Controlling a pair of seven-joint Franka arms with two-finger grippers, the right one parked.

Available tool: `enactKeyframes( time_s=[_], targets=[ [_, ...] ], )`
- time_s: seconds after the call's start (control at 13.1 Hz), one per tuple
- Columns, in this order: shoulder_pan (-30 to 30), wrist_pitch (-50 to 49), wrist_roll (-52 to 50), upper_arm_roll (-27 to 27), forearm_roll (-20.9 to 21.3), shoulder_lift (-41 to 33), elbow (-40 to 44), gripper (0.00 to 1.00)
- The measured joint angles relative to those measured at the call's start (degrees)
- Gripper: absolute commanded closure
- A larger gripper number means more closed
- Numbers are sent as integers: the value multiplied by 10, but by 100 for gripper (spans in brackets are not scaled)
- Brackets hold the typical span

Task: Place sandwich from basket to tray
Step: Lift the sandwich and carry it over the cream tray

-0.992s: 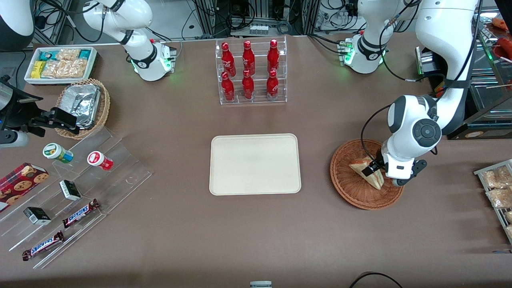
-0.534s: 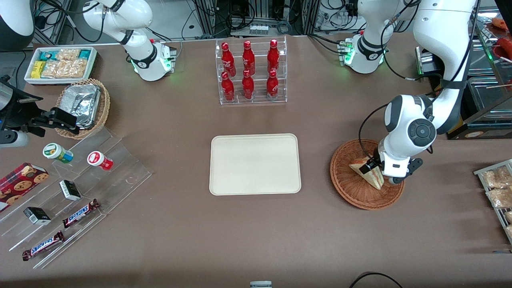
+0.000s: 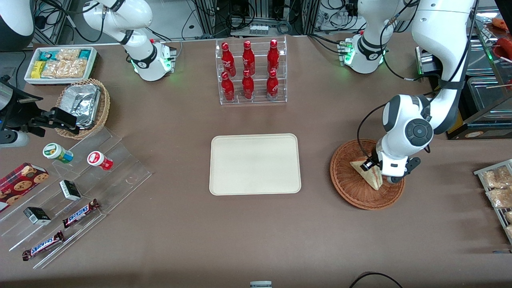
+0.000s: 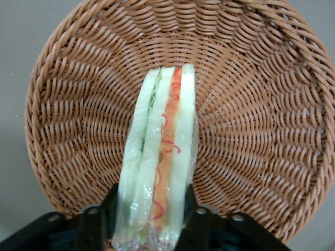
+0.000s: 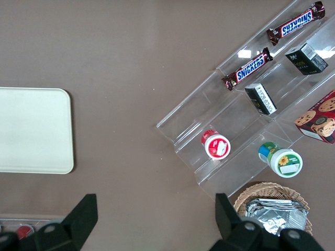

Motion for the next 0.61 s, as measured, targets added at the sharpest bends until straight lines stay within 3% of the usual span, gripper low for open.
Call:
enactKeyframes(
  time_s=[0.31,0.61],
  targets=[
    [-4,-24,-2,0,1,-1,19,98],
    [-37,-185,-2,-2,49,-13,113,98]
  ],
)
